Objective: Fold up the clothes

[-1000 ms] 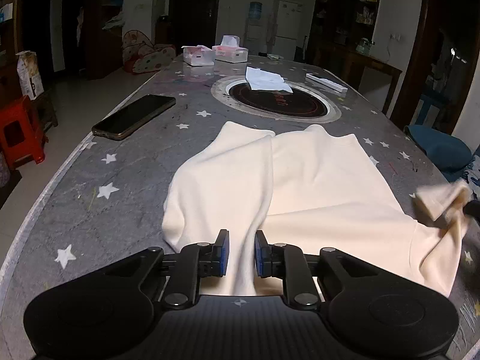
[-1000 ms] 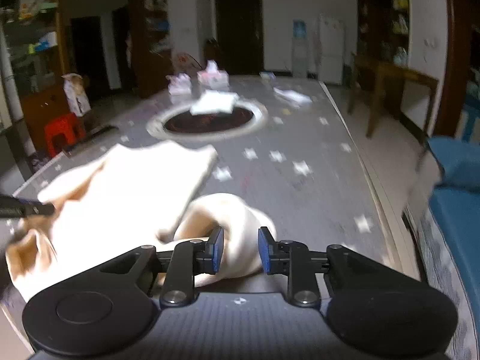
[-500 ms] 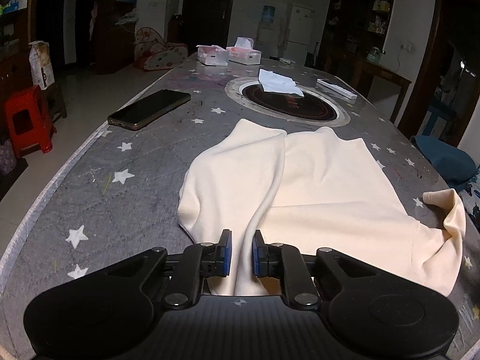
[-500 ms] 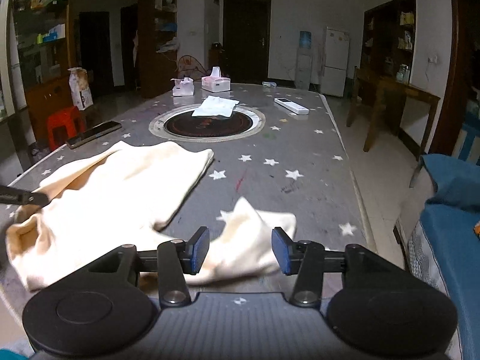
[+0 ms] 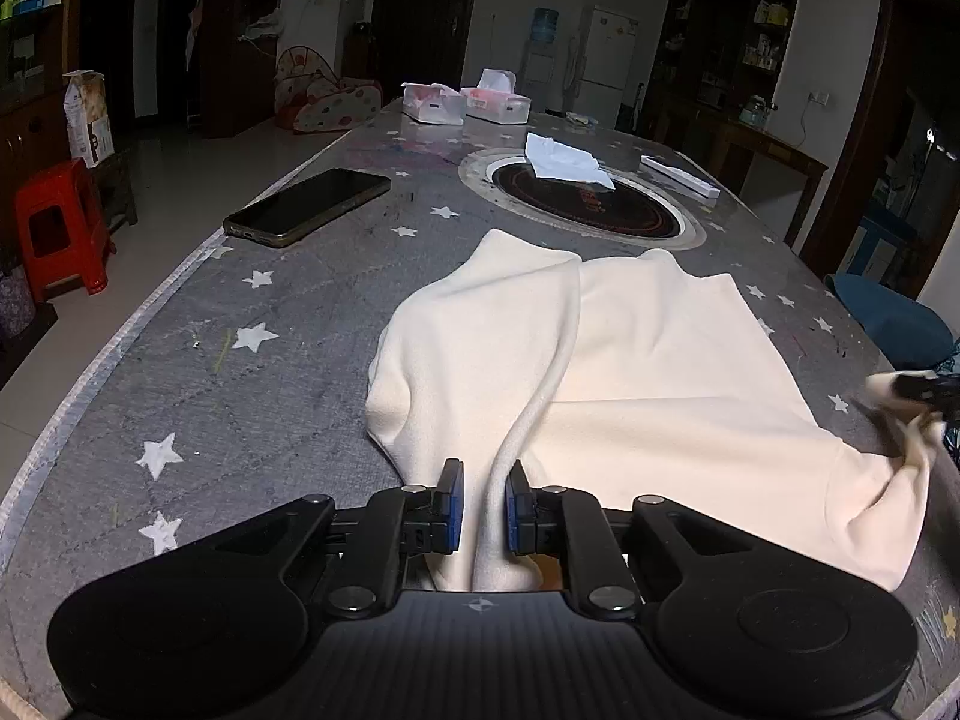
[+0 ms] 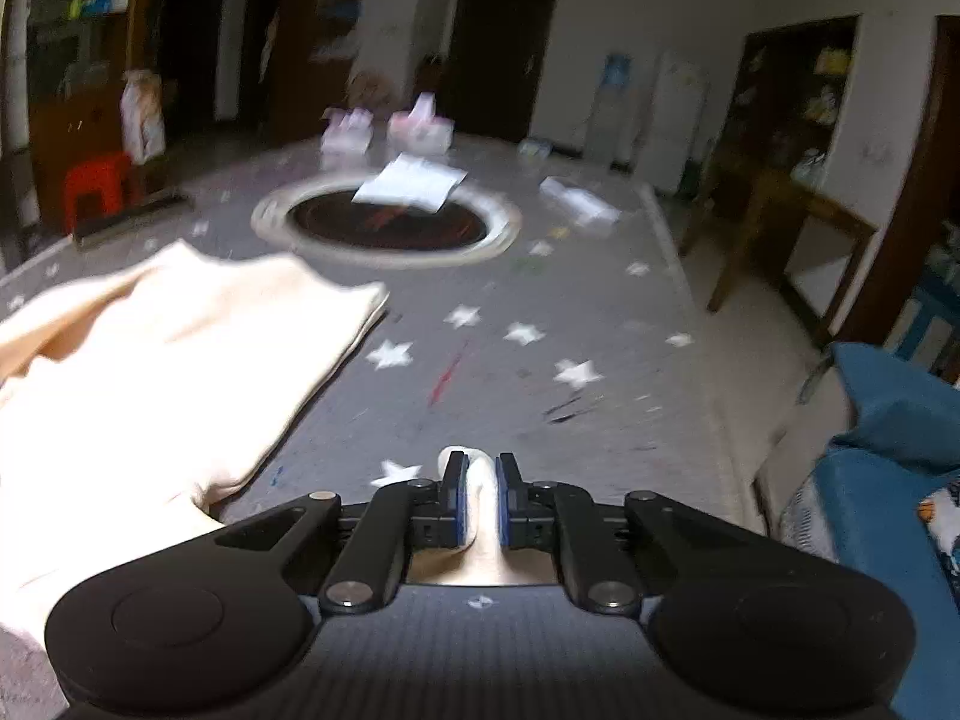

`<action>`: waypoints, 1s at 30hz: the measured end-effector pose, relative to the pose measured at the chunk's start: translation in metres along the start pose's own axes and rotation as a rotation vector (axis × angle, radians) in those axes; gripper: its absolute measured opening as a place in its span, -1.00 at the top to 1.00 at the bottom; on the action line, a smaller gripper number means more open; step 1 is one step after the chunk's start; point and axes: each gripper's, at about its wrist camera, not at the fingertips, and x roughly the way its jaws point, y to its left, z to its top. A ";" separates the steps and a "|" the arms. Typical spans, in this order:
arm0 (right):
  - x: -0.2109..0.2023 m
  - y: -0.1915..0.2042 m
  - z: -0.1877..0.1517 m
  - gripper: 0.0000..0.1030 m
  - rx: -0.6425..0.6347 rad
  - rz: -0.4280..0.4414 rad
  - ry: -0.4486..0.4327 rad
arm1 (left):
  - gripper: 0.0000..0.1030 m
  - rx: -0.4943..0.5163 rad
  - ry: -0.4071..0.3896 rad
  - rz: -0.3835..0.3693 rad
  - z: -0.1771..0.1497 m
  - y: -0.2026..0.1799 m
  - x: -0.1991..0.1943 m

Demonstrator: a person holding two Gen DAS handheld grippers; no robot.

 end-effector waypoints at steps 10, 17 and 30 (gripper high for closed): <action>-0.067 -0.049 -0.052 0.80 0.189 -0.129 -0.010 | 0.71 -0.003 -0.001 -0.005 -0.002 0.000 0.001; -0.067 -0.054 -0.067 0.66 0.229 -0.117 0.019 | 0.71 0.001 0.003 -0.002 0.000 0.000 0.001; -0.029 -0.020 -0.064 0.09 0.154 0.025 0.098 | 0.69 0.008 -0.008 0.035 -0.001 0.011 -0.013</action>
